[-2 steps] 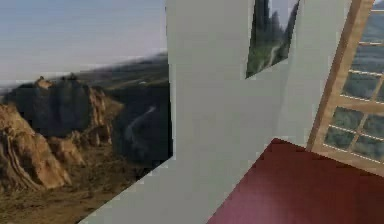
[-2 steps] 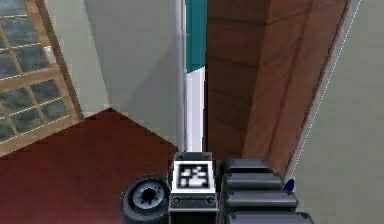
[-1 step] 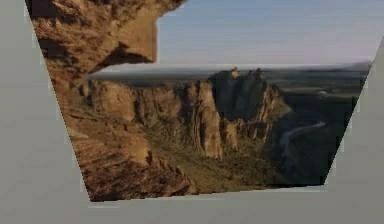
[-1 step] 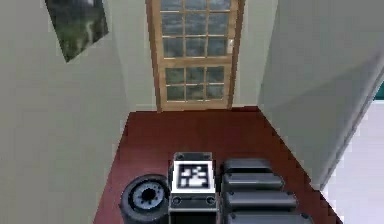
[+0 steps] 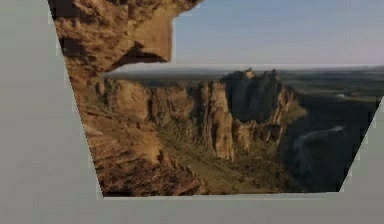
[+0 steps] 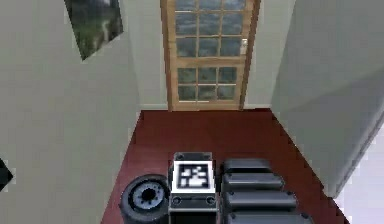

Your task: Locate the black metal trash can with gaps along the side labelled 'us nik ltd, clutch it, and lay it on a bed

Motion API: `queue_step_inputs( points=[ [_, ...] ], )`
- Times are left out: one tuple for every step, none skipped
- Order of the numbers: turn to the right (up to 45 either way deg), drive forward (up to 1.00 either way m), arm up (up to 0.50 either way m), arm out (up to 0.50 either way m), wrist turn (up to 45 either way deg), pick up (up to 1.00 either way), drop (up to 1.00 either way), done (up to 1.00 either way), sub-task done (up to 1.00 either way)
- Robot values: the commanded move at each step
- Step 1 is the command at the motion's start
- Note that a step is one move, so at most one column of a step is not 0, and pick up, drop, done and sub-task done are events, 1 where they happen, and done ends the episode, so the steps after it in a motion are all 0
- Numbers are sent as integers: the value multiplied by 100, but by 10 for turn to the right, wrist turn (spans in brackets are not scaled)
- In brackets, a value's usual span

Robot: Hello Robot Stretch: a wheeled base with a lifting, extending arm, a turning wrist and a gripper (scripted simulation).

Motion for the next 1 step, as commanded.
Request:
queue_step_inputs(
  points=[
    [0,5,0,0,0,0,0,0,0]
  ],
)
